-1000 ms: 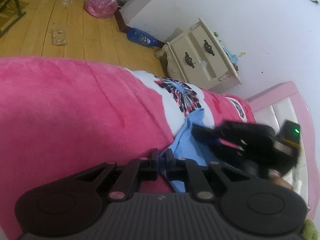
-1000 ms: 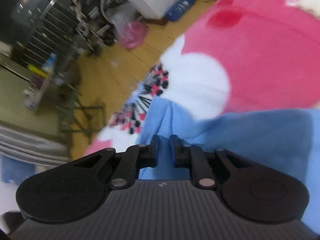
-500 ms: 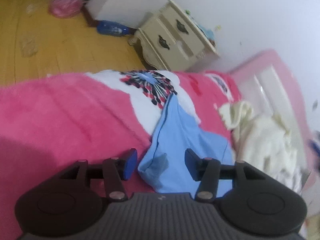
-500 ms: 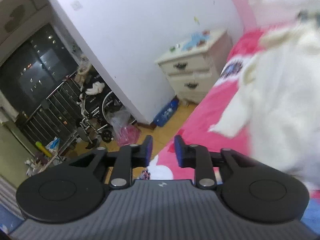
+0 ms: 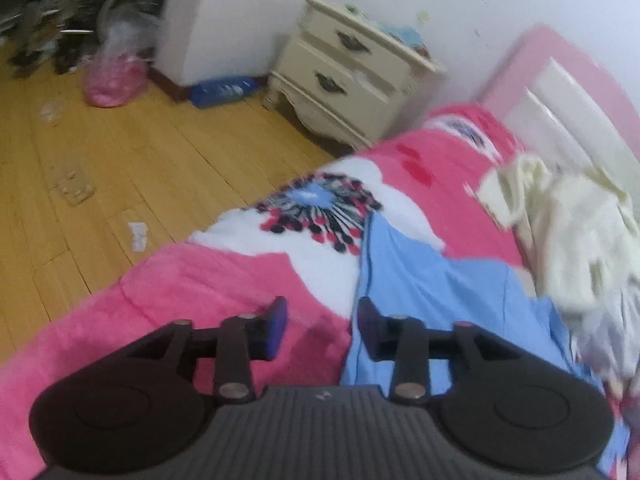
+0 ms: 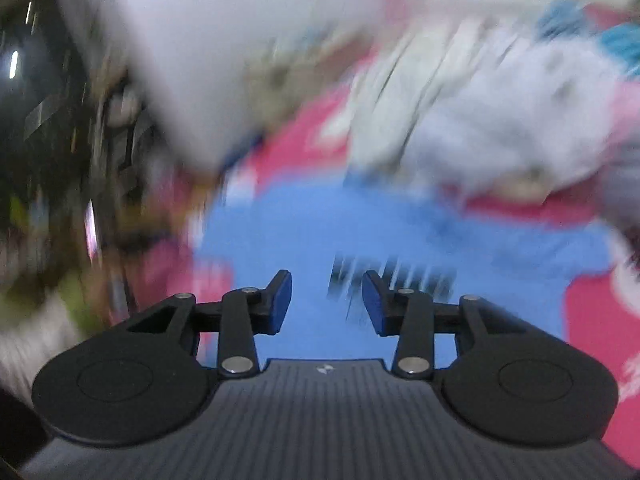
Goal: Fold clothes
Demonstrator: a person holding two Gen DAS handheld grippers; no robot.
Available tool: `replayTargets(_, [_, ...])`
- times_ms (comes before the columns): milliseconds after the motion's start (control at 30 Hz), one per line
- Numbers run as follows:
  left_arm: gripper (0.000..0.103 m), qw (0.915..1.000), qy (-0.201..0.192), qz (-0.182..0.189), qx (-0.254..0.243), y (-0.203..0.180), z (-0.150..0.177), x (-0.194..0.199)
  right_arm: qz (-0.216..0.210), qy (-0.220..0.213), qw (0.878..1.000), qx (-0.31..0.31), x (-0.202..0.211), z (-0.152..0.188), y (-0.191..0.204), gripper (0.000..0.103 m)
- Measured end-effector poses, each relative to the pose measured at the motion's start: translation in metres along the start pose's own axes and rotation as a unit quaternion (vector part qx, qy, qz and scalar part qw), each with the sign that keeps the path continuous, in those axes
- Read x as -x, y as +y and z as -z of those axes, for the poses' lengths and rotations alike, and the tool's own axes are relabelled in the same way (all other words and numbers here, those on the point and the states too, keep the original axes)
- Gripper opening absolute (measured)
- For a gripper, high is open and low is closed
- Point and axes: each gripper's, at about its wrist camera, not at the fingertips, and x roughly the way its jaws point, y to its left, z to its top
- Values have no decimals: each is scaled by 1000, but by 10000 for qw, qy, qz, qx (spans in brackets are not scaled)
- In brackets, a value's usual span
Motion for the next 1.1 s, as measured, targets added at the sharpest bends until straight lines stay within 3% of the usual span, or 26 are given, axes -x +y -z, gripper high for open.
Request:
replayTargets(133, [40,9989,300,-6,-362,-8,1,-6,-566,744,9931,713,-106,27,68,38])
replayTargets(233, [40,9976,368,-88,-576,-13,7,-13,-856,829,9869,1085,-157,43,119,39])
replayTargets(300, [40,9968,360,-137,-701,-14,10,-16,-722,784,9839,1433,-179,51,146,39])
replayTargets(400, [40,9963,310,-146,-790,-11,12,-19,-35,689,9802,1855,-212,61,170,39])
replayTargets(533, [33,9947,205,-261,-976,-12,13,-24,289,622,9807,1832,-225,73,169,37])
replayTargets(567, [33,9941,188,-299,-1028,-14,14,-25,345,580,9807,1834,-222,74,169,33])
replayTargets(633, [29,9928,162,-373,-1128,-16,14,-26,438,519,9813,1803,-218,74,168,12])
replayTargets(733, [27,9897,106,-472,-1347,-21,15,-28,470,519,9844,1614,-206,74,160,1])
replayTargets(900, [26,9860,46,-554,-1574,-25,17,-32,-59,621,9909,1189,-193,71,147,1])
replayTargets(1100, [26,9848,28,-602,-1630,-28,14,-37,-533,592,9902,1149,-192,77,147,3])
